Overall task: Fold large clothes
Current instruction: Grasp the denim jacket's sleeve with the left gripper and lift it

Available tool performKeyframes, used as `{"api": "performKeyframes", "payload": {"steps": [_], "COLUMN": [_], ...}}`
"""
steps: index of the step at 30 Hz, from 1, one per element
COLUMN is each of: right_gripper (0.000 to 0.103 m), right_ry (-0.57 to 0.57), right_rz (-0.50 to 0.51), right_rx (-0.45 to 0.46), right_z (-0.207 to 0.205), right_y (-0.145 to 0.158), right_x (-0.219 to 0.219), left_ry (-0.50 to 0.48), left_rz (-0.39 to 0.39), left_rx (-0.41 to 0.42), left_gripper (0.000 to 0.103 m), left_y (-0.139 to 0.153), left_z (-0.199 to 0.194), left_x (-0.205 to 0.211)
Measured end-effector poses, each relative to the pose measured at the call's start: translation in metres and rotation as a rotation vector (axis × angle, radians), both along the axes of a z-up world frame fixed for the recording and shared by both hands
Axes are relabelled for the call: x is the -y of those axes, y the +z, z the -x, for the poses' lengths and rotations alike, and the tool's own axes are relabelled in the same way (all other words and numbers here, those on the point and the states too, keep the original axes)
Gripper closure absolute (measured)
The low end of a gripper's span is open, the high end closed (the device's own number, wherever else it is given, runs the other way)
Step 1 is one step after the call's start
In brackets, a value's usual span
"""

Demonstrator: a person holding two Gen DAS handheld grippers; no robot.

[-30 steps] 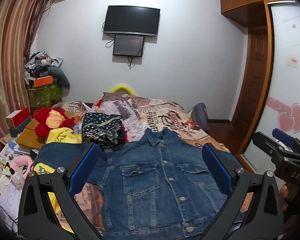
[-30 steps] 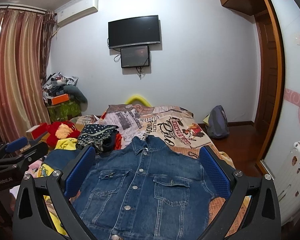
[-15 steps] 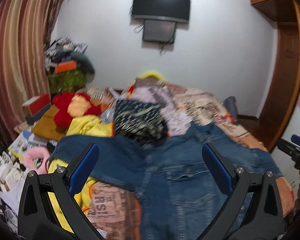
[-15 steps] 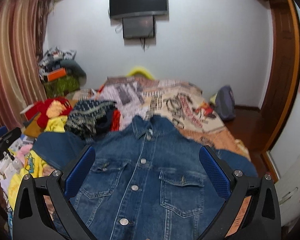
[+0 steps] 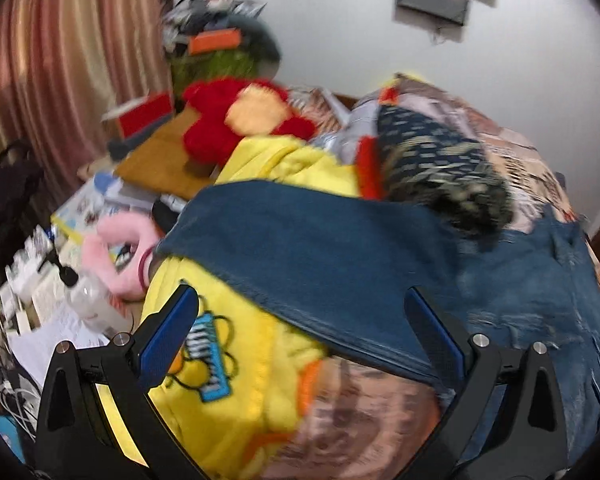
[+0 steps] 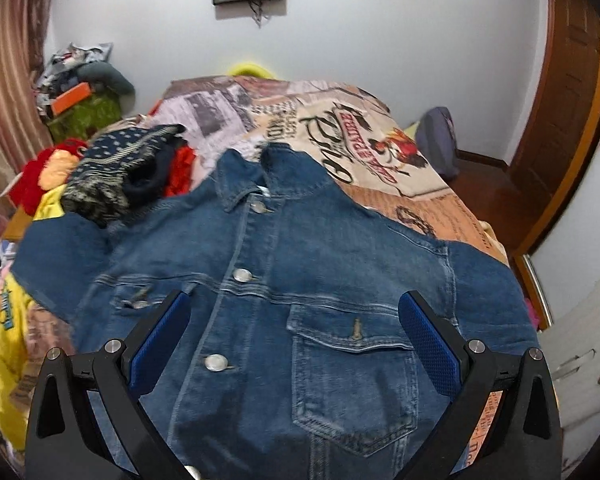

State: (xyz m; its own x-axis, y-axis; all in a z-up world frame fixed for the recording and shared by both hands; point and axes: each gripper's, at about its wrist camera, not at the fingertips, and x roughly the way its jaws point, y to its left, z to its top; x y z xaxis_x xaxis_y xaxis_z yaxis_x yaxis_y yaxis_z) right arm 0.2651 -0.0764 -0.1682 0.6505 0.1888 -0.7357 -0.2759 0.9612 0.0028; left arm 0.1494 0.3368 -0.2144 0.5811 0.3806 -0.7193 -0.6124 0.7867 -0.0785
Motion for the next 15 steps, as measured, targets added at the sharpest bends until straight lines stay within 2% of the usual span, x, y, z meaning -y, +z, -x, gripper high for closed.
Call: {"api": "performKeyframes", "payload": {"steps": [3,7,9,10,13,15], "right_gripper": [0.0,0.0,0.0,0.0,0.0,0.0], "right_ry": [-0.021,-0.029,-0.023,-0.018,-0.002,0.007], "right_rz": [-0.006,-0.006,0.01,0.02,0.046,0.056], "right_rx": [-0.029,-0.062,-0.074,-0.079,-0.086,-0.084], "right_z": [-0.007,-0.018,-0.022,-0.023,-0.025,-0.026], "right_y": [-0.007,-0.018,-0.023,-0.025,-0.029,-0.03], "right_x": [0.004,0.002,-0.003,-0.006,-0.012,-0.015], "left_ry": [0.048,0.079,0.086,0.086,0.104,0.116], "left_rz": [0.088,0.269,0.348,0.402,0.485,0.508], "left_rx": [-0.004,0.042,0.061,0.073,0.086,0.102], "left_gripper": [0.0,0.0,0.01,0.011,0.013,0.013], "left_y": [-0.013,-0.036,-0.047,-0.054,-0.069,-0.073], "left_z": [0.003,0.004,0.001,0.0,-0.007,-0.009], "left_x": [-0.03,-0.069,-0.081,-0.089,-0.1,-0.104]}}
